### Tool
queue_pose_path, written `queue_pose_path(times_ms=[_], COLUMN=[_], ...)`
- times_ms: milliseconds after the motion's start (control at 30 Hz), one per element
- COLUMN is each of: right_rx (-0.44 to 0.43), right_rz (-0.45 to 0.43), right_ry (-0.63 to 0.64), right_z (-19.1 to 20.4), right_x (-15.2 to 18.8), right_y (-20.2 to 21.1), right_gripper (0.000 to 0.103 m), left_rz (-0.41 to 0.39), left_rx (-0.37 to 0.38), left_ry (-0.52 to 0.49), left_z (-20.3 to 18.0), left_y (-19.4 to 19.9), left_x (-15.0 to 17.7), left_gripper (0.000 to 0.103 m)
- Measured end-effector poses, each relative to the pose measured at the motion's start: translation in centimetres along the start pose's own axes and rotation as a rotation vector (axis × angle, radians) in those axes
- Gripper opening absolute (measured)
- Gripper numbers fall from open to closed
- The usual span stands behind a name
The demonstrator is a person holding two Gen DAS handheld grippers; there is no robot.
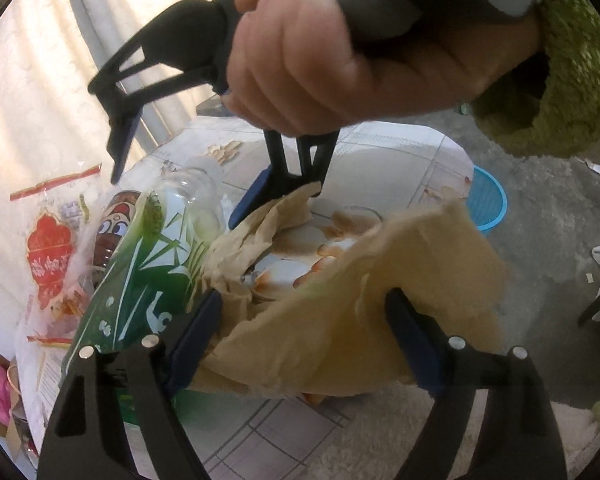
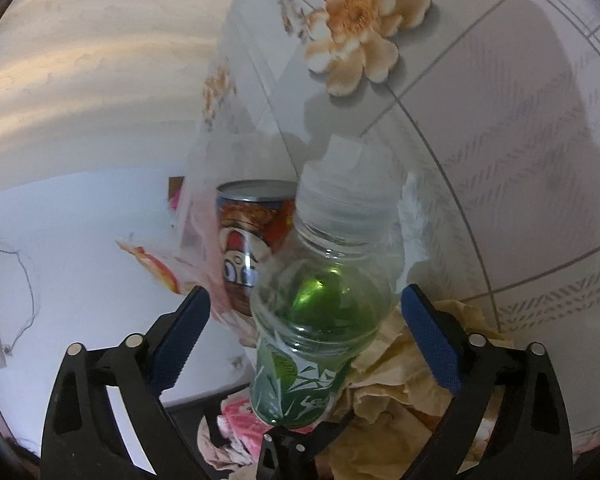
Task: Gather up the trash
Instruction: 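Grasp the crumpled tan paper with the left tool while the right tool grasps the green-labeled bottle, then carry the paper and bottle in both tools over the blue wastebasket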
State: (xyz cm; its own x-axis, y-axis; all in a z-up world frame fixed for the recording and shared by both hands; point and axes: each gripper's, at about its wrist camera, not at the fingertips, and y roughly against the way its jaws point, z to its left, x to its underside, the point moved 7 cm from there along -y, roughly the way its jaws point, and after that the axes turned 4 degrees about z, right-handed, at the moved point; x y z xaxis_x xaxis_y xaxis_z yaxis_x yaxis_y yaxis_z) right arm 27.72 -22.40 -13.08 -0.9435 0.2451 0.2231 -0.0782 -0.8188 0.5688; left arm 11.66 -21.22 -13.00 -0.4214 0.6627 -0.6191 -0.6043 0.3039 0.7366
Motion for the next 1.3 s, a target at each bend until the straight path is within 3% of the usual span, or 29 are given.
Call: queue_pose_path(times_ms=[233, 367, 567, 633, 733, 933, 1300], right_rx=[-0.02, -0.051, -0.124, -0.159, -0.198, -0.248, -0.379], right_rz=[0.005, 0.001, -0.031, -0.051, -0.084, -0.154, -0.308], right_ry=[-0.036, -0.041, -0.05, -0.06, -0.067, -0.071, -0.063], right_z=[-0.9, -2.2, -4.1, -4.7, -5.8, -7.6, -10.8], right_x=[-0.5, -0.6, 0.4, 0.5, 0.7, 1.3, 4.1], right_y=[-0.1, 0.2, 3.7, 4.6, 6.6, 10.4, 19.5], right_gripper=[0.068, 0.068, 0.067, 0.067, 0.067, 0.067, 0.067], left_rz=[-0.014, -0.007, -0.001, 0.005, 0.012, 0.009, -0.048], left_rx=[0.007, 0.029, 0.044, 0.043, 0.049, 0.052, 0.038], left_ry=[0.016, 0.046, 0.084, 0.094, 0.106, 0.109, 0.114], left_z=[0.1, -0.1, -0.2, -0.1, -0.2, -0.3, -0.2], left_y=[-0.3, -0.9, -0.9, -1.0, -1.0, -0.6, 1.6], left_x=[0.3, 0.5, 0.7, 0.8, 1.1, 0.9, 0.3], left_gripper=[0.074, 0.066, 0.039, 0.025, 0.015, 0.006, 0.004])
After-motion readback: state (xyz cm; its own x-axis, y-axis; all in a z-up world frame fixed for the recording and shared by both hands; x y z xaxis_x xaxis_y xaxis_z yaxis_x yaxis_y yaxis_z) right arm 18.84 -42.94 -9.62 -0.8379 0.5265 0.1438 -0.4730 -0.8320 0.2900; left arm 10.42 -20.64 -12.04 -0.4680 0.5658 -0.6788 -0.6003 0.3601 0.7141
